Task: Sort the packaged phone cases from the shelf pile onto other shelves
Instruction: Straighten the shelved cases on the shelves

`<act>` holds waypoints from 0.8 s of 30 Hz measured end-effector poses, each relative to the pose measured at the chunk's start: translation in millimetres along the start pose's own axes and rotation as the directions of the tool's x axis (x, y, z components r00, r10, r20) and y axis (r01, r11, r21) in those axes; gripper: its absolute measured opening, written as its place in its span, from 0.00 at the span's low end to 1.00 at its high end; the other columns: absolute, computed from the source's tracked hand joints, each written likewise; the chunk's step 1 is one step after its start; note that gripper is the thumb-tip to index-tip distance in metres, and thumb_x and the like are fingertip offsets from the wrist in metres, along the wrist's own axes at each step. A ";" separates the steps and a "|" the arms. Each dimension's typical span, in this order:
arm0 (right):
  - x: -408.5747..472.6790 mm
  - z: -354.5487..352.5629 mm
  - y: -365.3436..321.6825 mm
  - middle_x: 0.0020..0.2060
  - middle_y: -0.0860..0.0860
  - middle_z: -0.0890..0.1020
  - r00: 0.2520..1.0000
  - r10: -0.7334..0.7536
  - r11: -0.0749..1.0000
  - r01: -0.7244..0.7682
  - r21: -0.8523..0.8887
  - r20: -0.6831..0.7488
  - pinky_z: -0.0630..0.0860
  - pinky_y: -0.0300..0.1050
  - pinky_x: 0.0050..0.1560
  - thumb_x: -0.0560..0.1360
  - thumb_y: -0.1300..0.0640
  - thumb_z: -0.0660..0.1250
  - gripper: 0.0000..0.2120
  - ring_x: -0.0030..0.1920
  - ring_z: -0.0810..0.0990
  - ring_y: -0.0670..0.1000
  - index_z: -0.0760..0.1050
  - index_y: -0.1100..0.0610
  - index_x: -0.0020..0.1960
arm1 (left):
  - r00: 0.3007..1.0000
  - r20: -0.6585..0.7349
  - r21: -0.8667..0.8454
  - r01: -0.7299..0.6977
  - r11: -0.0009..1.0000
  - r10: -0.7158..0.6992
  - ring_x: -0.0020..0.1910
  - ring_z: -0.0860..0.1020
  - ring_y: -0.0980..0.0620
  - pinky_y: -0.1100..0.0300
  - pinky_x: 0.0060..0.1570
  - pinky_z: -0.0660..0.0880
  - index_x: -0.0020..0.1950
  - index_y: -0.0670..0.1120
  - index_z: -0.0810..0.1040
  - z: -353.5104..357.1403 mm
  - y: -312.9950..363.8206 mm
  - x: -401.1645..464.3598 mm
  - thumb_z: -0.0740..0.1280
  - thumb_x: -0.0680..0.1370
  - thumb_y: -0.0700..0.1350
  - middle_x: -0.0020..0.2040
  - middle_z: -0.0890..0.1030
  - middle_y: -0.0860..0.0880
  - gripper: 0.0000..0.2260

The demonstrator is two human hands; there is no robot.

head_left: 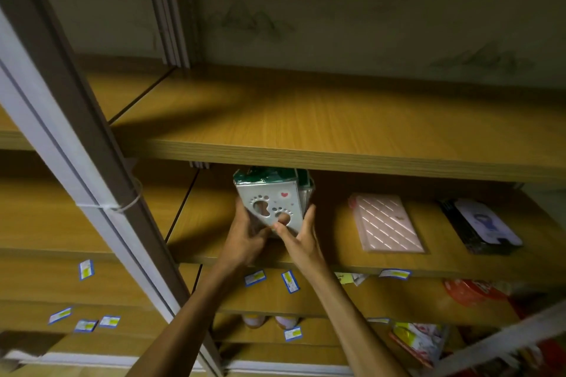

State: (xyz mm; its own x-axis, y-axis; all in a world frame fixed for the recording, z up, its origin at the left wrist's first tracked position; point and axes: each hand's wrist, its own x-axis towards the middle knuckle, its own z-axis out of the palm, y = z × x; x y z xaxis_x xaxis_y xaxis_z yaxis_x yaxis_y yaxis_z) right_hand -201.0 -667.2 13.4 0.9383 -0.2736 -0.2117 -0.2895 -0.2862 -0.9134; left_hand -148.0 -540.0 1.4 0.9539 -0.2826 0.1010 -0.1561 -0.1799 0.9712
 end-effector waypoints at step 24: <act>0.5 -9.5 10.2 0.78 0.50 0.47 0.999 0.023 0.999 -0.021 -0.048 0.038 0.57 0.55 0.73 0.78 0.38 0.55 0.38 0.77 0.51 0.56 0.39 0.51 0.78 | 0.984 0.081 0.183 -0.169 0.968 0.157 0.65 0.73 0.57 0.55 0.62 0.76 0.76 0.51 0.57 -7.9 -20.3 0.0 0.69 0.75 0.36 0.68 0.73 0.52 0.34</act>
State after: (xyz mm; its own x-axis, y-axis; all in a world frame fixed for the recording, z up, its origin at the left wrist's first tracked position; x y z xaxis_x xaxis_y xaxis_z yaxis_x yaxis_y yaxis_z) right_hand -205.3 -678.9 7.3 0.9378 -0.2450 -0.2460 -0.3183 -0.3239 -0.8910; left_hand -142.8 -528.9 -16.6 0.8937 -0.3829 0.2339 -0.3595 -0.2990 0.8839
